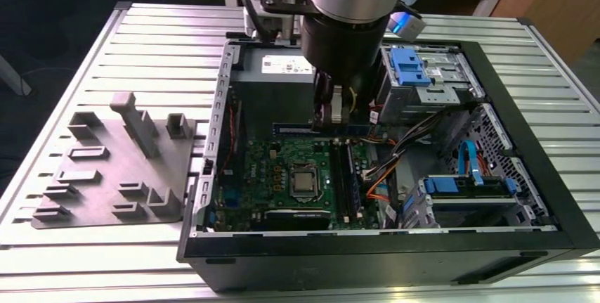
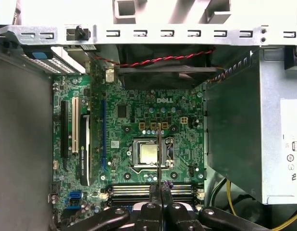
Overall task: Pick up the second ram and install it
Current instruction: 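Pick up the second ram and move it above second insertion slot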
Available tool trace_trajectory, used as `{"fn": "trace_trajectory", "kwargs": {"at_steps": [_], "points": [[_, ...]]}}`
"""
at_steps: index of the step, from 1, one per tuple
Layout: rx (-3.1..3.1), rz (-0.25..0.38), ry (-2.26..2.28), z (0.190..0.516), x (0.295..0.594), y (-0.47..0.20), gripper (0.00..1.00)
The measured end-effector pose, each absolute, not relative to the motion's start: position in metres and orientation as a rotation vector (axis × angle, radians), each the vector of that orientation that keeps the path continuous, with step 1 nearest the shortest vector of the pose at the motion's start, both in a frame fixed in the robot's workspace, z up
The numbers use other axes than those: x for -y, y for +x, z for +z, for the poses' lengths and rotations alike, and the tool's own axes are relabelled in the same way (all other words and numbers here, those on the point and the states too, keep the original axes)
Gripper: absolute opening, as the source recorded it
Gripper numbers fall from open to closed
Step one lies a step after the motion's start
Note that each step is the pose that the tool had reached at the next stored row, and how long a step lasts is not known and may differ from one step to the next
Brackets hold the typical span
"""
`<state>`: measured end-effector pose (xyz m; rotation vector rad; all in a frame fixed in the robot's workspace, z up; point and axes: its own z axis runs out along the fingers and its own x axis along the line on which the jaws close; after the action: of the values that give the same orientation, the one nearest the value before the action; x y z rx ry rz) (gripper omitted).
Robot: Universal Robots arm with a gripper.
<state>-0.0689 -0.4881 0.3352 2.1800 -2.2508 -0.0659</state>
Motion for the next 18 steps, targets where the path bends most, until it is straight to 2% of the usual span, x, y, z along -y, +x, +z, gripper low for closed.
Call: {"fn": "trace_trajectory", "kwargs": {"at_steps": [18], "points": [[2.251,-0.066,2.180,0.323,0.488,-0.067,0.08]]}}
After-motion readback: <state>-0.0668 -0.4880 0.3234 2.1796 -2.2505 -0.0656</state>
